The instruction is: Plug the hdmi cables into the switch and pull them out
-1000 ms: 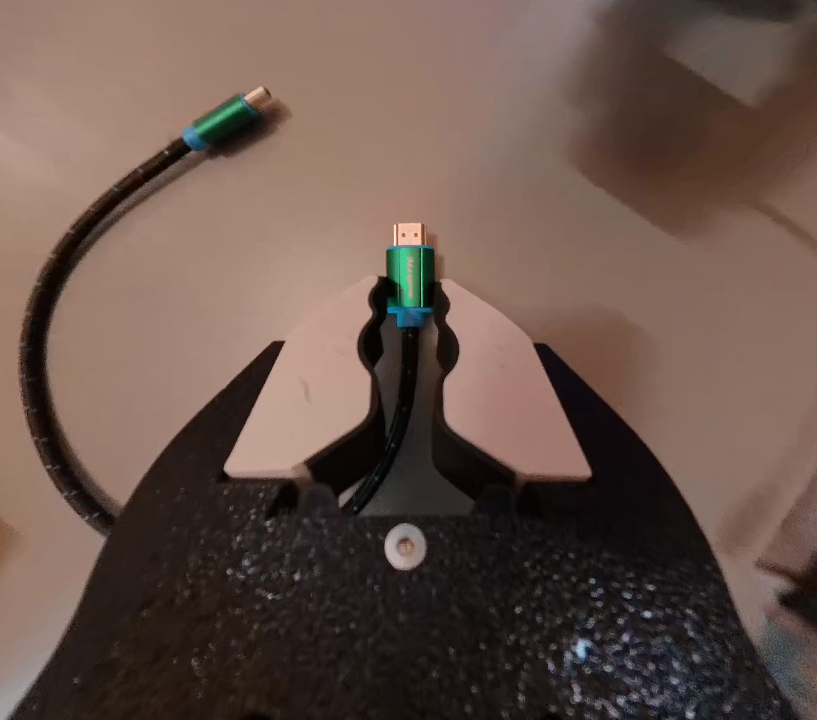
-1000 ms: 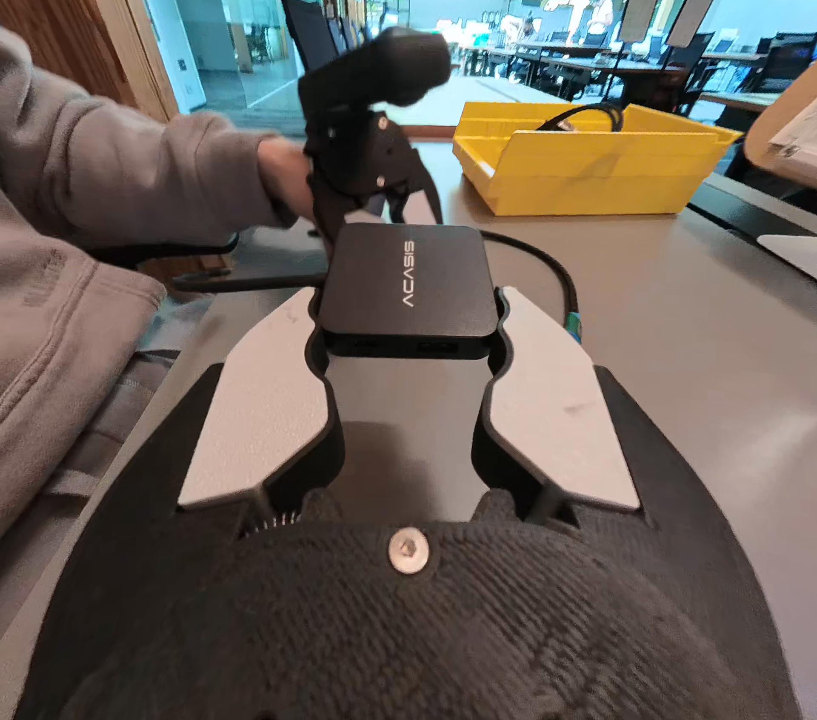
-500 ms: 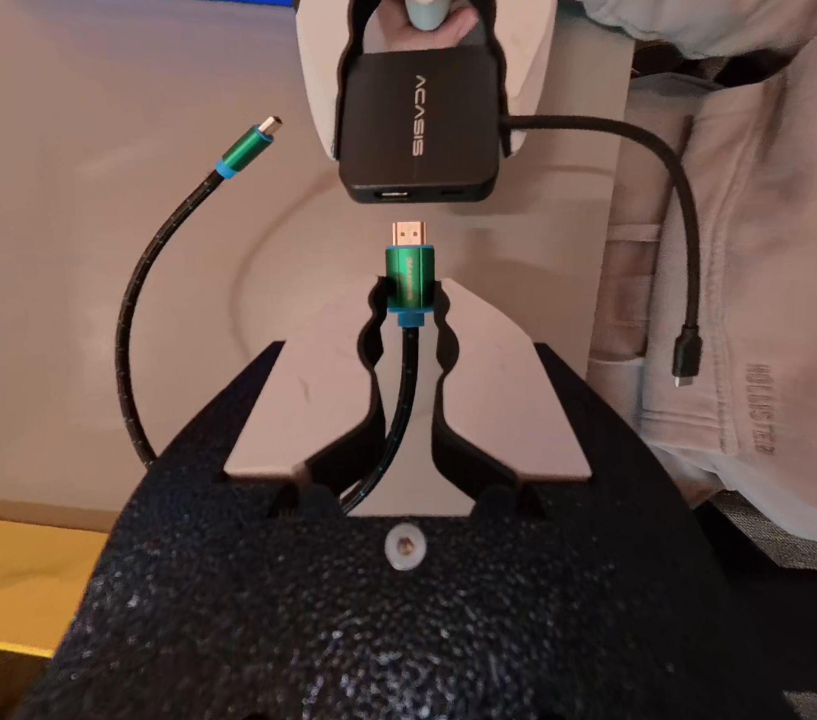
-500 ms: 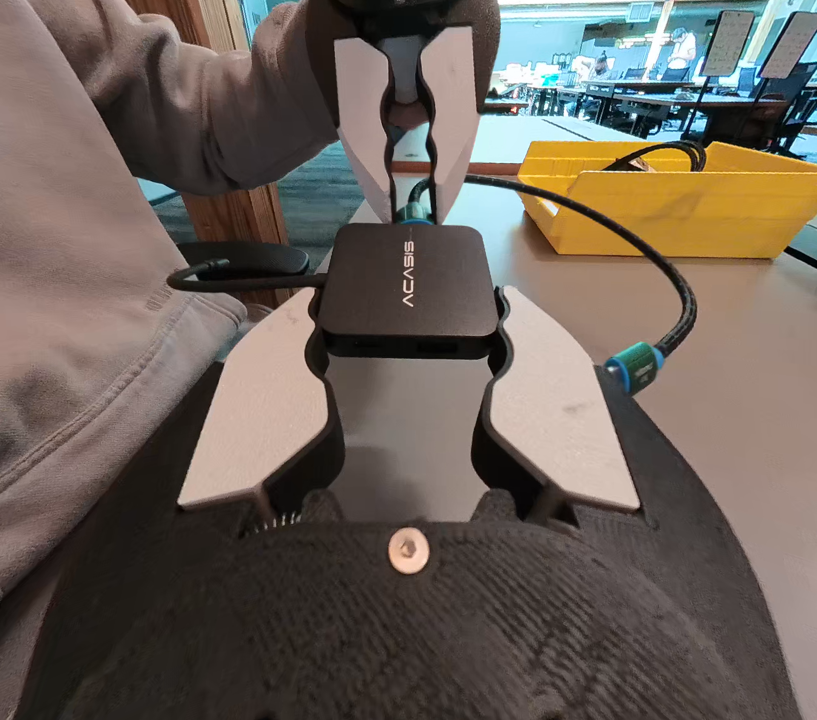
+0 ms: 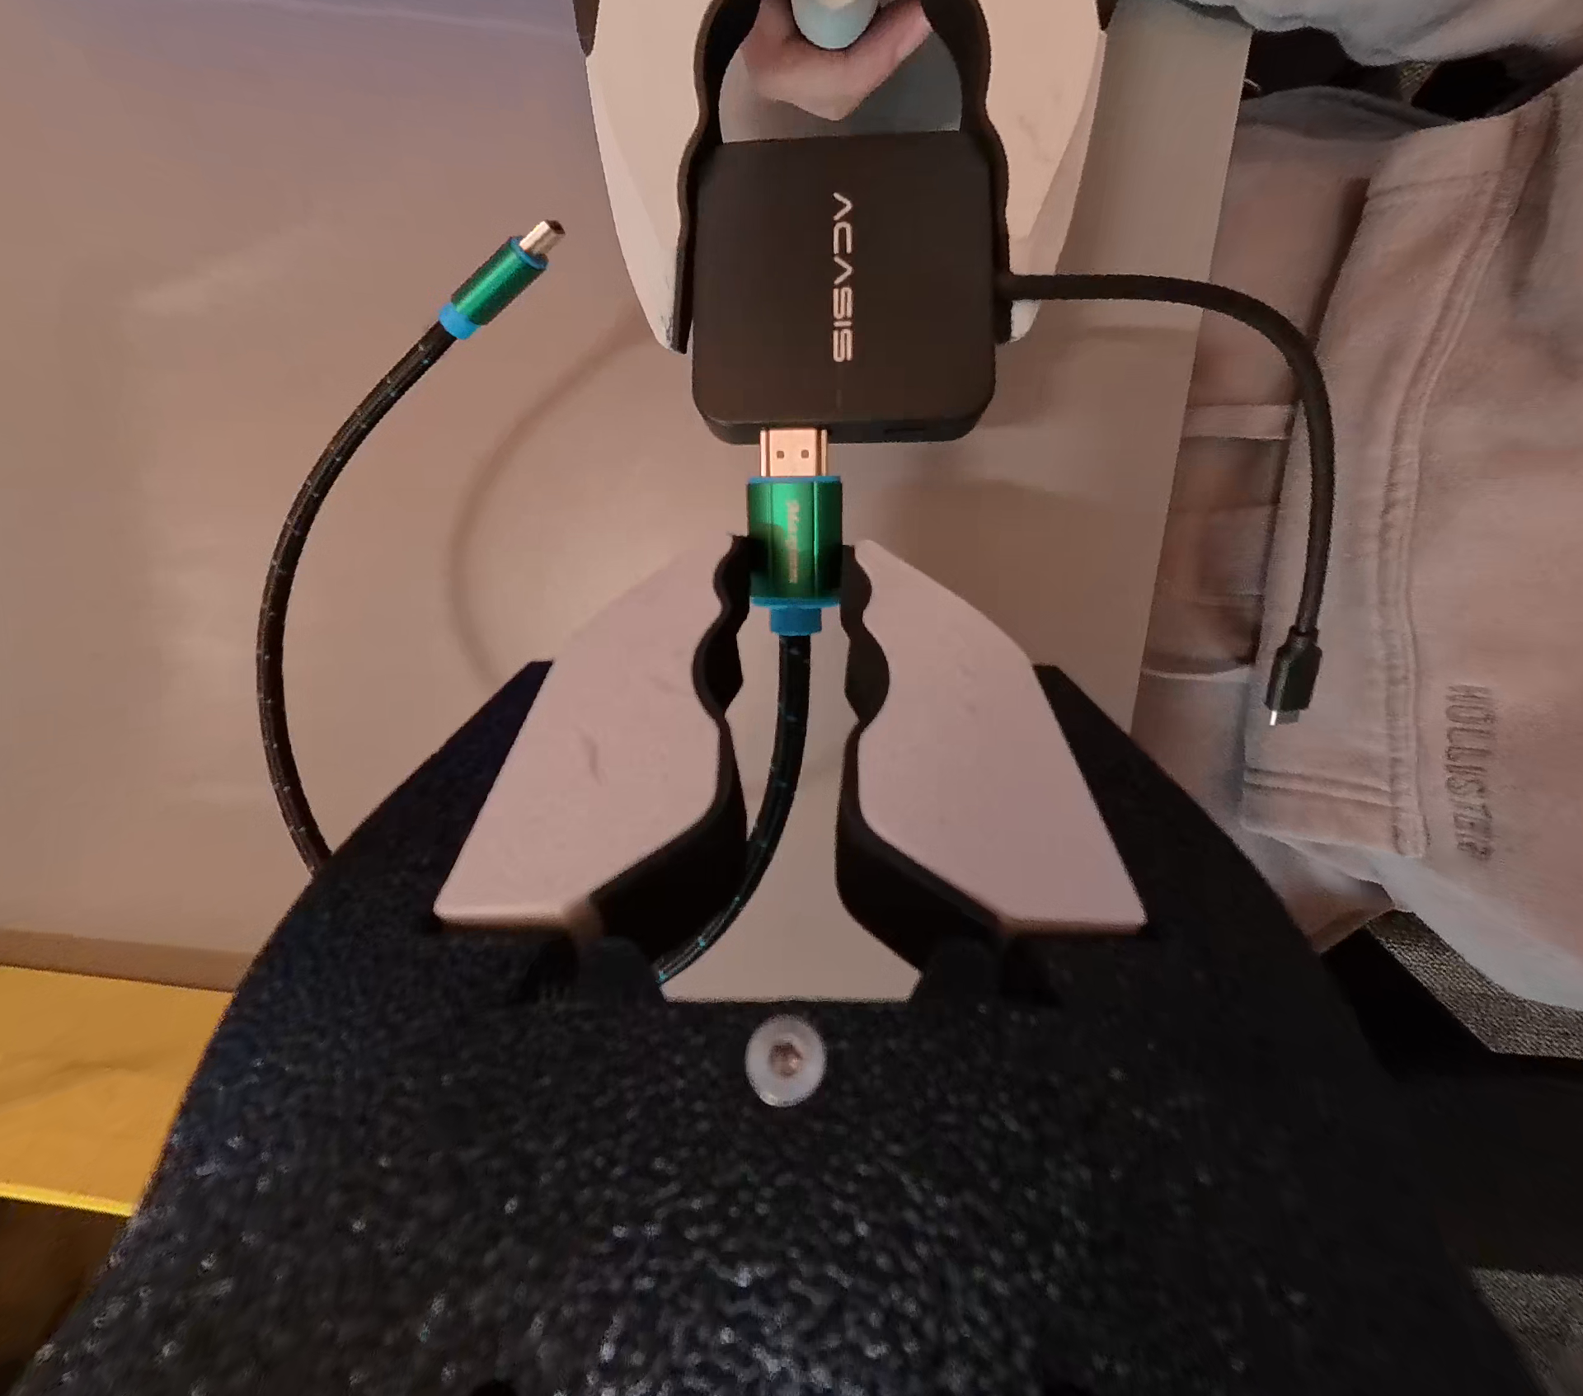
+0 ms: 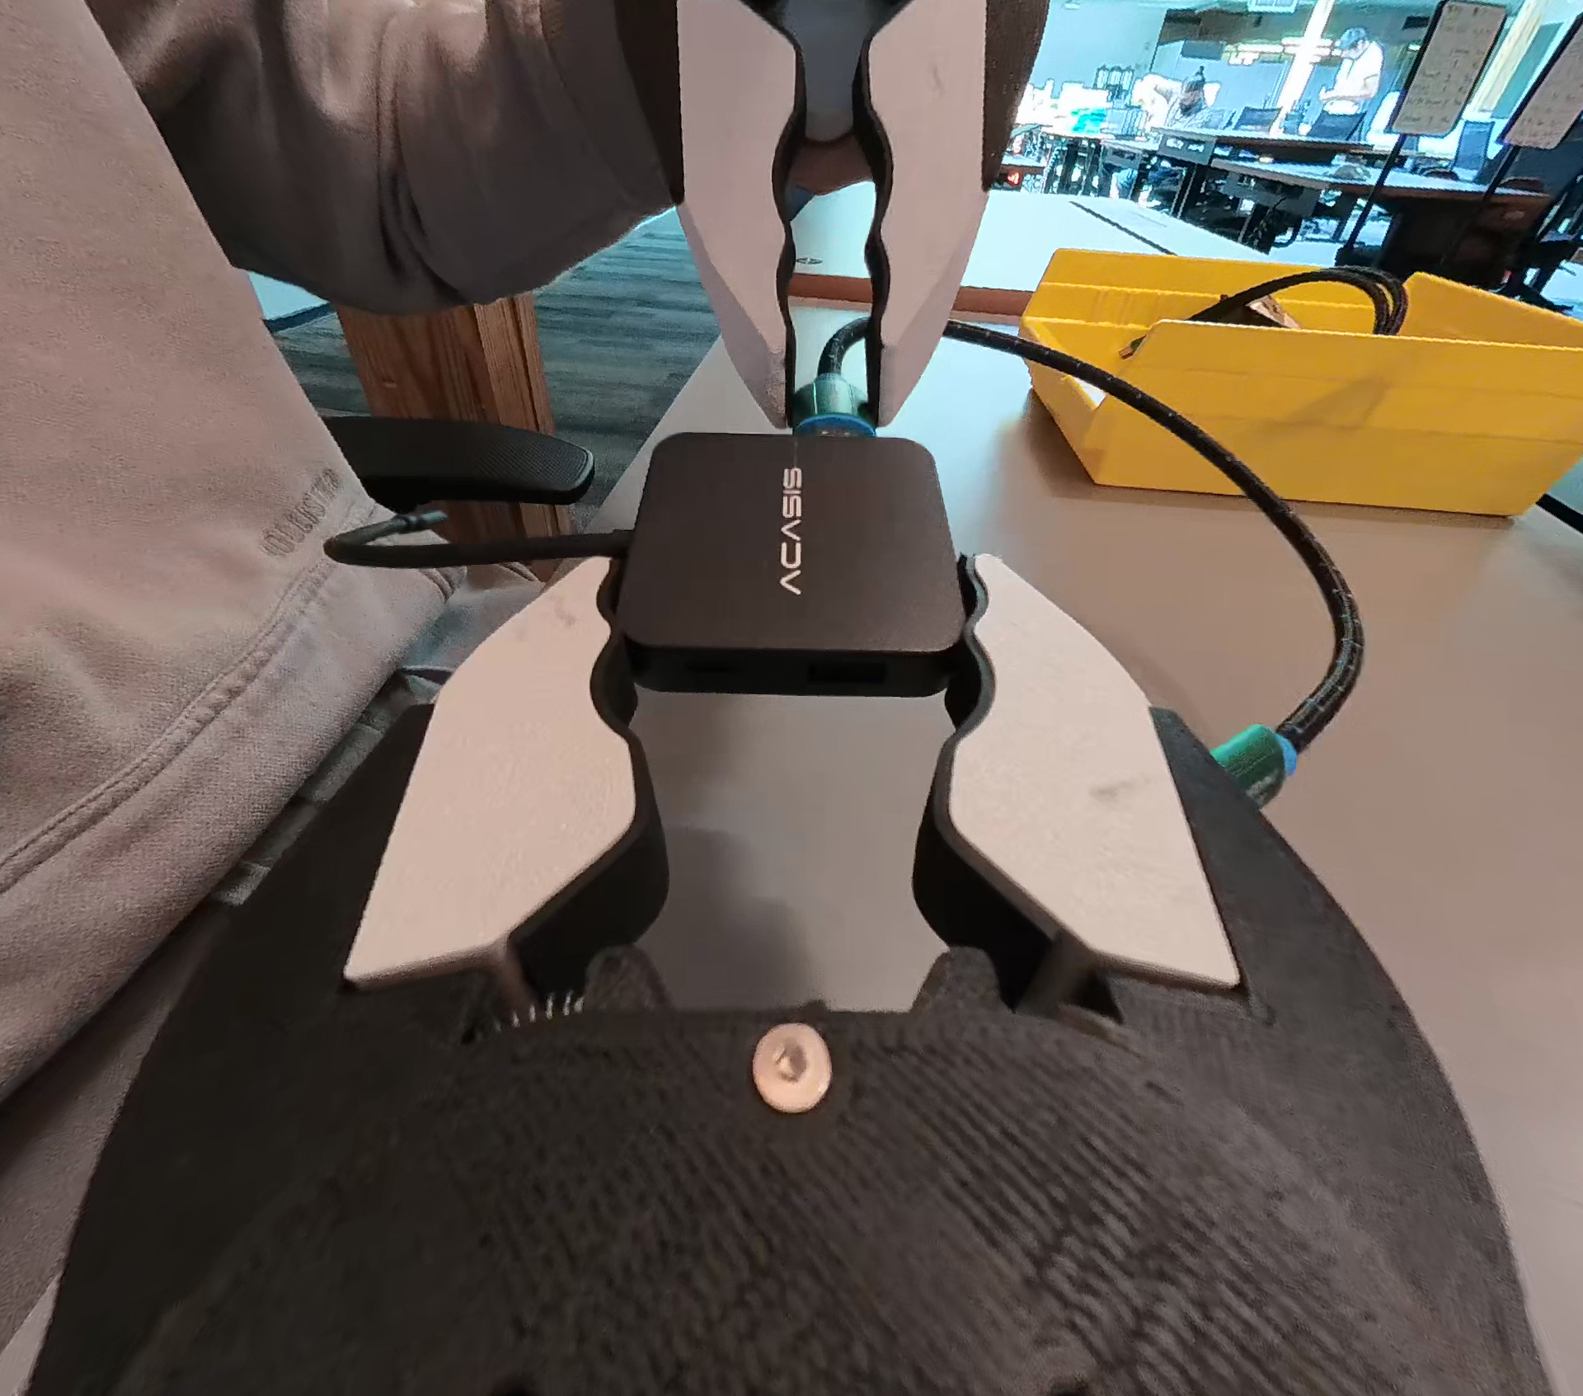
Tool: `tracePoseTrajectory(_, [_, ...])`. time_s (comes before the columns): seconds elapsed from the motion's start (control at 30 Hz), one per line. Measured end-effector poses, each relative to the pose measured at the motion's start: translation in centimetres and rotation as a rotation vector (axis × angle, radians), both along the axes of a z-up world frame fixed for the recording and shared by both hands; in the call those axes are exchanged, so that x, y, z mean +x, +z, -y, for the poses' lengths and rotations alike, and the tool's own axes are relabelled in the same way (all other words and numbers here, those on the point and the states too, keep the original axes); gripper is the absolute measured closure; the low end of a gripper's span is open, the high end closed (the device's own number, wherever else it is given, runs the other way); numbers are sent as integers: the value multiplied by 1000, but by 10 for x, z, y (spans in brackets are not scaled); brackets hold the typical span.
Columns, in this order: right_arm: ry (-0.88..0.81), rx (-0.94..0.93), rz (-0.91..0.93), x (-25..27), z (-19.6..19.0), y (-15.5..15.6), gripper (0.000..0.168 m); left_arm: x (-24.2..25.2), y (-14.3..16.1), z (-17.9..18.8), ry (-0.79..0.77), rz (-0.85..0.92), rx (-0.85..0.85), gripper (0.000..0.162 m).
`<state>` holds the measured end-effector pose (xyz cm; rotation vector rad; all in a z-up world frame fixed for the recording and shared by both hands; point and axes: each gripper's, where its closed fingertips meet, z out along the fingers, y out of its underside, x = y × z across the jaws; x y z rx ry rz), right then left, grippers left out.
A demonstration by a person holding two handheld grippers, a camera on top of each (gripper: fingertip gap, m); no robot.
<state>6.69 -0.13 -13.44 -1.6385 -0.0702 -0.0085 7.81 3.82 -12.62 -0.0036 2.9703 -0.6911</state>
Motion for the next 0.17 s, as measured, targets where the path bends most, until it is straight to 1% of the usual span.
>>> tracePoseTrajectory(0.17, [-13, -34, 23, 0, -1, -2, 95, 0, -4, -2, -6, 26, 57, 142])
